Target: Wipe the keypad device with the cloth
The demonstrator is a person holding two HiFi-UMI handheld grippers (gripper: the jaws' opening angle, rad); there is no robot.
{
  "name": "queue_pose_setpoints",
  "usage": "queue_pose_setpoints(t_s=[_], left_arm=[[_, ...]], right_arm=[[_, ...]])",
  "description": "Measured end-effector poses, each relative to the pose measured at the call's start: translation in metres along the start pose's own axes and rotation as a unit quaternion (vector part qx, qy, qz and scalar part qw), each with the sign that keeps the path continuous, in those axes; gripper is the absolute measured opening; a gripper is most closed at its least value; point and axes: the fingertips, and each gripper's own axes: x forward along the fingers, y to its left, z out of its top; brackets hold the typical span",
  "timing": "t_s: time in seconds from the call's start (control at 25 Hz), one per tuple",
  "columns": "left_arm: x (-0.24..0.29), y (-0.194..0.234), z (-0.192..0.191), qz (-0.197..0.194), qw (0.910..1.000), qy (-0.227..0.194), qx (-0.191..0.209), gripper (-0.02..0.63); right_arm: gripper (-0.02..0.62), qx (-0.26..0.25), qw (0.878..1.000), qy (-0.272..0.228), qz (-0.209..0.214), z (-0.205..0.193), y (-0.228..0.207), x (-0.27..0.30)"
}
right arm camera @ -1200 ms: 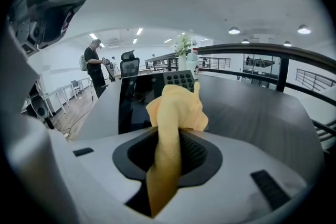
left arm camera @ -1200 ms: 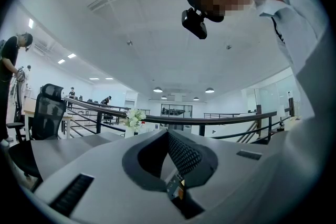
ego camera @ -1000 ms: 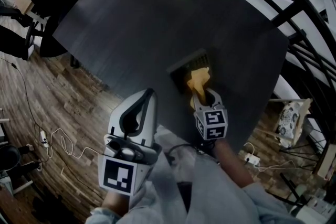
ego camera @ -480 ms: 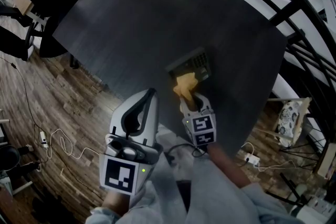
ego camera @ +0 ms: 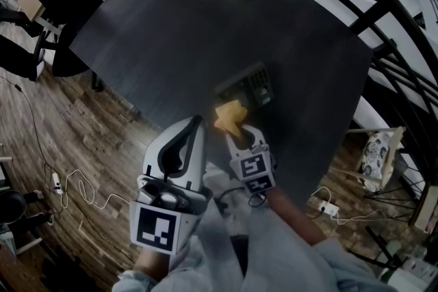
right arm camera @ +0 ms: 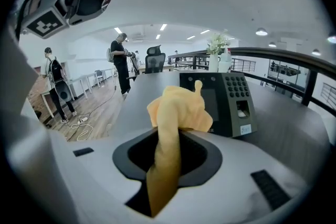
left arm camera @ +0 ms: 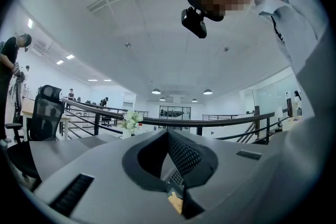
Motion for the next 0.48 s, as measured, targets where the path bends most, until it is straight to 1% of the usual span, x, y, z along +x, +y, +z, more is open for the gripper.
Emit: queue_pose_setpoints(t_s=[0.2,0.48], left_arm=[[0.0,-0.003,0.001,-0.003,1.0,-0.001,0.001,0.014],[0.002,-0.009,0.0,-0.005,1.0,-0.001,0.003,0.014]], right_arm=[[0.101,-0.006,1.0,0.013,0.004,-0.008,0.0,-0.001],[0.101,0.019,0.999,0.031,-0.008,-0.024,-0.017,-0.007]])
